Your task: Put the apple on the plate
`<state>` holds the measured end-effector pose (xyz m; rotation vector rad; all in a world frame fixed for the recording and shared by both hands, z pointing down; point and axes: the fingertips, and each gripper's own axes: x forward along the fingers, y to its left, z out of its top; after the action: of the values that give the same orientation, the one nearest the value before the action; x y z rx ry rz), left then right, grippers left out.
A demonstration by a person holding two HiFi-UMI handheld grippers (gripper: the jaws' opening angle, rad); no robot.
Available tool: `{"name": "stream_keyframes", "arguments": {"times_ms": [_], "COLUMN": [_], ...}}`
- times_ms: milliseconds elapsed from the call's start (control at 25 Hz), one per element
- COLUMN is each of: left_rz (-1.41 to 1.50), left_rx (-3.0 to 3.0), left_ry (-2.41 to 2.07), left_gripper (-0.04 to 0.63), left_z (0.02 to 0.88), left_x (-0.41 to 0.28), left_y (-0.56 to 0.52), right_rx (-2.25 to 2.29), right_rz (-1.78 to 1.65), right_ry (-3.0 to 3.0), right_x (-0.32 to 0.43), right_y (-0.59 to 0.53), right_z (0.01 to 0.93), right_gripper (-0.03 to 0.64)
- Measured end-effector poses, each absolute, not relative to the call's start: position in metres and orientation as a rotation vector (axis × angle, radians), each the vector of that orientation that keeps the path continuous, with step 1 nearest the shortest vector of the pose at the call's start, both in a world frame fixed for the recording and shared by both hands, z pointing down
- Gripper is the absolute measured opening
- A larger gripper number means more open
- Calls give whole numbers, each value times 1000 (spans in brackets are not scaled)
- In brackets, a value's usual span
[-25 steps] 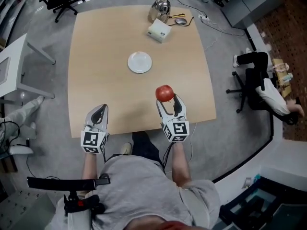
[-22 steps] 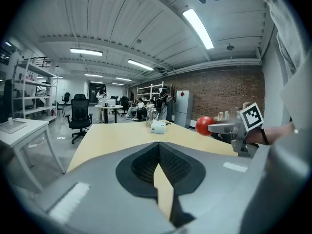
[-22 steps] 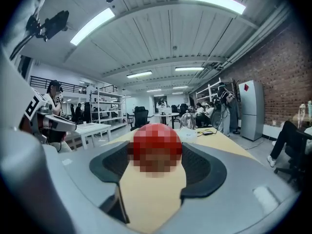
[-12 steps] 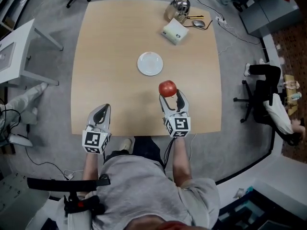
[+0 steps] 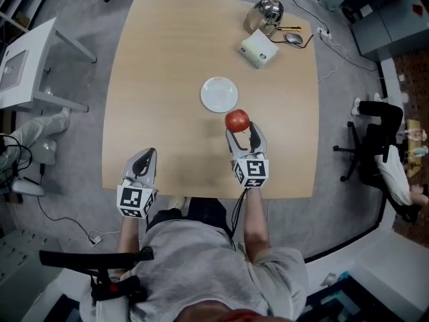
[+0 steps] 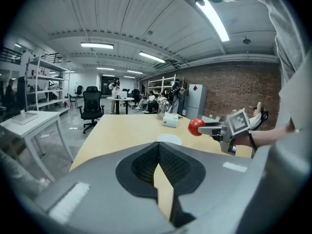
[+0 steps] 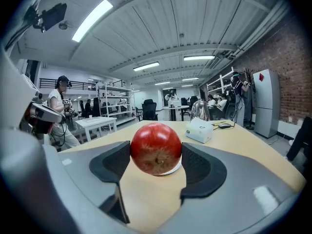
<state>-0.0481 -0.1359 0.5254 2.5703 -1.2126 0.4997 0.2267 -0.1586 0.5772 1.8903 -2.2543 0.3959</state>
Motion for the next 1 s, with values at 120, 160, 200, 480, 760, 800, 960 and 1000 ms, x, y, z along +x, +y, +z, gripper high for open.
{"name": "stream_keyframes", "arguments": {"times_ms": [120,160,200,480,760,800,960,1000], "left_rz": [509,512,516,536,549,552,561,562], "left_rx": [2556,2551,2545,2508,2476,2471,2456,2451], "left_ry": [-1225,-1228,-1231,-1254,-1271,-1271,-1272,-1275], "left_gripper": [20,20,20,20,20,20,20,20], "left_z": [527,528,529,536,543,545,553,554], "left_x": [-51,-51,-52,-57,-61,-62,-61,-60], "left_y": [-143,-146,-148,-163,-171,-172,-174,-175], "right_rx": [1866,1857,1848,1798,1757,1751,1727,1721], "right_rz": [405,410,414,466,476,483,500,500], "right_ry": [-2260,-2261,-2262,-2269,-2260,-2260,-2261,-2262], "right_x": [225,223,223,219,220,219,219,219], "right_y": [-173,-179,-184,-218,-246,-250,-261,-264], "right_z": [584,587,591,615,633,636,647,649], "right_gripper": [334,334,334,334,334,334,336,335]}}
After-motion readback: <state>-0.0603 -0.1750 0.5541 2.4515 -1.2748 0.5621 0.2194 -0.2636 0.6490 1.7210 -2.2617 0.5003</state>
